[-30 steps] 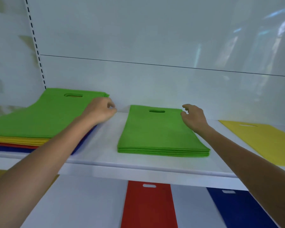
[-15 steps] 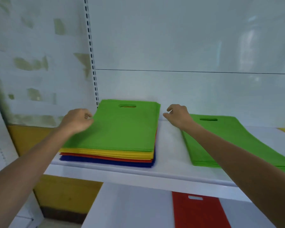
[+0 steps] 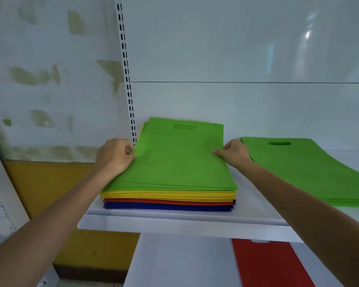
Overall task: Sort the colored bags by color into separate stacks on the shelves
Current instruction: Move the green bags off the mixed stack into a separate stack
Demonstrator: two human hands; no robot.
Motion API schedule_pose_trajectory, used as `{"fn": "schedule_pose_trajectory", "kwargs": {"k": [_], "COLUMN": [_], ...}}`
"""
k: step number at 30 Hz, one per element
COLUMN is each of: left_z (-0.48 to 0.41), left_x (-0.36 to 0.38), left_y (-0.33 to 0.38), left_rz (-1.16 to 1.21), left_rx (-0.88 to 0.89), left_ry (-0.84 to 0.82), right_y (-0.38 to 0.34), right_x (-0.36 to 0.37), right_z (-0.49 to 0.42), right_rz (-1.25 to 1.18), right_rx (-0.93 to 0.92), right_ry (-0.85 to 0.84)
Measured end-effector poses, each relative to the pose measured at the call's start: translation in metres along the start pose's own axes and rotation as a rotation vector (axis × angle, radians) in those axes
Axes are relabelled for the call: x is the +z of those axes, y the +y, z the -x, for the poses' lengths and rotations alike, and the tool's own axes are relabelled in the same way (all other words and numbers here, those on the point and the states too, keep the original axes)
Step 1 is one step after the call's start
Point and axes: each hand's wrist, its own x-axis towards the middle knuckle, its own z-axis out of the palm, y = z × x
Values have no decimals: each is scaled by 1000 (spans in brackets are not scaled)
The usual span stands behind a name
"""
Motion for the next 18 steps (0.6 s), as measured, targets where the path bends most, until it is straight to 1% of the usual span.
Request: {"fn": "schedule_pose_trajectory", "kwargs": {"k": [4,7,10,14,18], "left_z": [-1,0,1,6,13], "left_x": [1,2,1,9,29], "left_y": [12,29,59,112,171], "left_rz": [29,89,85,29,41], "left_rx": [69,144,181,213,224], "left_ry": [-5,-2,15,-27,-73], "right_y": [2,4,7,31,66], "right_x": [-8,-22,-48,-96,-150], "right_z": [1,-1,-4,-10,-13], "right_rz": [64,86,86,133,173], "right_rx": [-35,-148,-256,-249,-233], "right_ry": [98,214,320,389,382]}}
